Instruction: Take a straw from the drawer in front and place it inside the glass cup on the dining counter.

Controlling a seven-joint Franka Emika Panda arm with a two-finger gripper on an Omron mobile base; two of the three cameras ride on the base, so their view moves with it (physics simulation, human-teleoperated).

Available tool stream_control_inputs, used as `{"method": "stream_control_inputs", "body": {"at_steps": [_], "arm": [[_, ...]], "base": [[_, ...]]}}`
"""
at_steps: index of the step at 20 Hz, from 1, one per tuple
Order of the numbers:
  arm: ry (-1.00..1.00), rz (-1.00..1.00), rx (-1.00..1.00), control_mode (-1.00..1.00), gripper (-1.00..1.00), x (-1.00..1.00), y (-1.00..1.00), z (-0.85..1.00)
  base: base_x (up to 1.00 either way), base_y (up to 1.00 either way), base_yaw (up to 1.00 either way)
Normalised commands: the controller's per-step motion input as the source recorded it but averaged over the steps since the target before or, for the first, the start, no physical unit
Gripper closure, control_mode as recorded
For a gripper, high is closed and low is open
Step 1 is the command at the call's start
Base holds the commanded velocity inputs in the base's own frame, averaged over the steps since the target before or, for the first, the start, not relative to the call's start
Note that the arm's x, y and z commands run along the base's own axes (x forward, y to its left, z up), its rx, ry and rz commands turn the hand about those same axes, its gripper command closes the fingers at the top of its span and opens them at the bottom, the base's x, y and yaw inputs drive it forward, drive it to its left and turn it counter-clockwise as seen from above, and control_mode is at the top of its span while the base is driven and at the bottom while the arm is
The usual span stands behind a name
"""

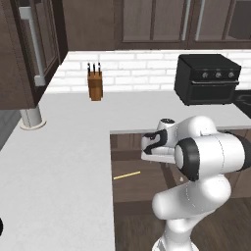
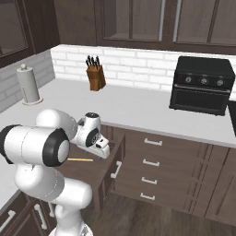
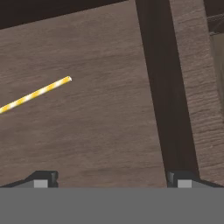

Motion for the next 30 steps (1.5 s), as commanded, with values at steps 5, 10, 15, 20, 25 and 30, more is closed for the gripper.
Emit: {"method": "stream_control_inputs", "body": {"at_steps": [5,10,15,20,25,30], "arm": [[0.0,-0.02,-0.18,-1.0,-1.0,0.01,0.0,-0.37],[0.0,-0.01,-0.13,-1.0,-1.0,0.01,0.0,-0.42],[0.0,0.0,-0.08,-1.0,-1.0,0.01,-0.04,-0.38],[0.0,0.0,-0.06,-1.0,-1.0,0.0,-0.47,-0.18],[0.0,-0.02,-0.01,-1.0,-1.0,0.0,-0.93,-0.01],[0.0,-0.02,-0.01,-1.0,-1.0,-0.05,-1.0,0.0]], "base": [[0.0,0.0,0.0],[0.0,0.0,0.0],[0.0,0.0,0.0],[0.0,0.0,0.0],[0.0,0.0,0.0],[0.0,0.0,0.0]]}}
